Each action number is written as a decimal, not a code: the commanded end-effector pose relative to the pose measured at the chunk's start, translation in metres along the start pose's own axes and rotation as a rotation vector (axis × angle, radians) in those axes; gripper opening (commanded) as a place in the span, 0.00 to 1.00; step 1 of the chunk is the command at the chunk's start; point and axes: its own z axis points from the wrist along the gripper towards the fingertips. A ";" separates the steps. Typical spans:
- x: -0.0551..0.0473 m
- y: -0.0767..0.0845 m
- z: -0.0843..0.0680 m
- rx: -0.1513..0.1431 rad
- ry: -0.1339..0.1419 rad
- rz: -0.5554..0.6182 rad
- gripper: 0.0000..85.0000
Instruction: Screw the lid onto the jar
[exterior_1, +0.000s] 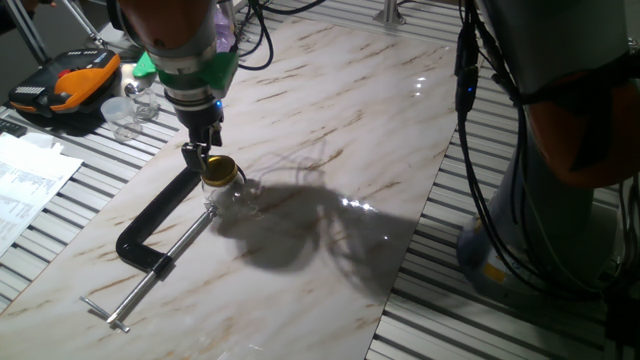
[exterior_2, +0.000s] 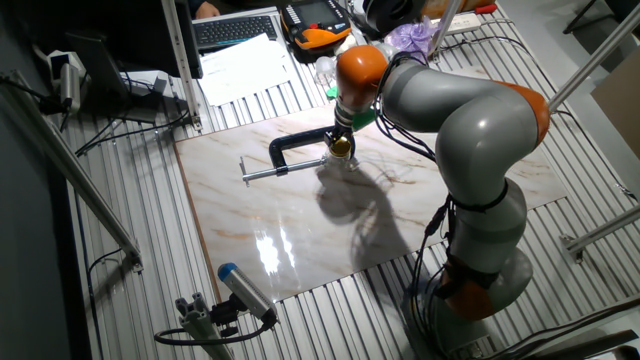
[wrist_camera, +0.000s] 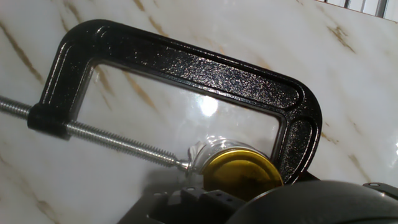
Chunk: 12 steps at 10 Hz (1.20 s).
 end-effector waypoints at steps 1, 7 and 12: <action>0.001 -0.001 0.001 0.000 -0.001 0.000 0.80; 0.005 0.005 0.006 0.001 -0.021 0.058 0.80; 0.008 0.007 0.008 0.009 -0.017 0.044 0.80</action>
